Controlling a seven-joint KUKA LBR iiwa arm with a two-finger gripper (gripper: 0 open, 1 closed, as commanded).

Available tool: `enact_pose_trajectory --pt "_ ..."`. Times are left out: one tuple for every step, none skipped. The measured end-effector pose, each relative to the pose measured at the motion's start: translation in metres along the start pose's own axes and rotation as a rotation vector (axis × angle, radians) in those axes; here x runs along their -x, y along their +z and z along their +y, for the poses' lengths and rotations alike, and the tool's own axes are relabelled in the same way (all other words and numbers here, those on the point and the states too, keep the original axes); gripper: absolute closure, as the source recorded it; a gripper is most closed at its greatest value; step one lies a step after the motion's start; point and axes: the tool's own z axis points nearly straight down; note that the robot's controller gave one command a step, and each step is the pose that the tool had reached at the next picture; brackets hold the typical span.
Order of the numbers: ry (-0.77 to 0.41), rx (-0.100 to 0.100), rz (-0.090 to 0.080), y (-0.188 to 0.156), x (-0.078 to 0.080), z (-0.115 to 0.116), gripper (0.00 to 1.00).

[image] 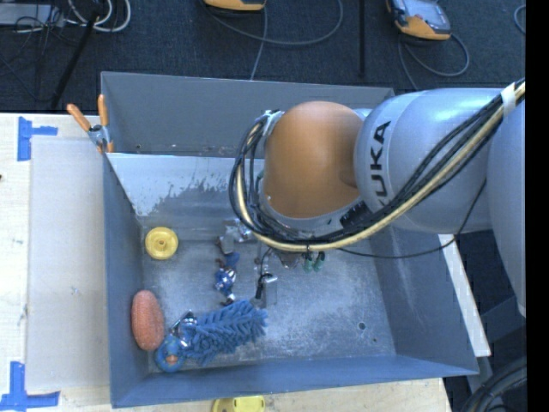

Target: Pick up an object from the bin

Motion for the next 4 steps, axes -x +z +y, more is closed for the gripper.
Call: enact_pose_trajectory --pt "-0.02 -0.001 -0.015 0.033 -0.045 0.012 0.0" --pt "-0.197 0.0 -0.007 0.072 -0.049 0.001 0.0" --pt "-0.293 -0.003 -0.008 0.095 -0.042 0.011 0.0" --pt "-0.25 0.001 -0.01 0.107 -0.04 0.031 1.0"
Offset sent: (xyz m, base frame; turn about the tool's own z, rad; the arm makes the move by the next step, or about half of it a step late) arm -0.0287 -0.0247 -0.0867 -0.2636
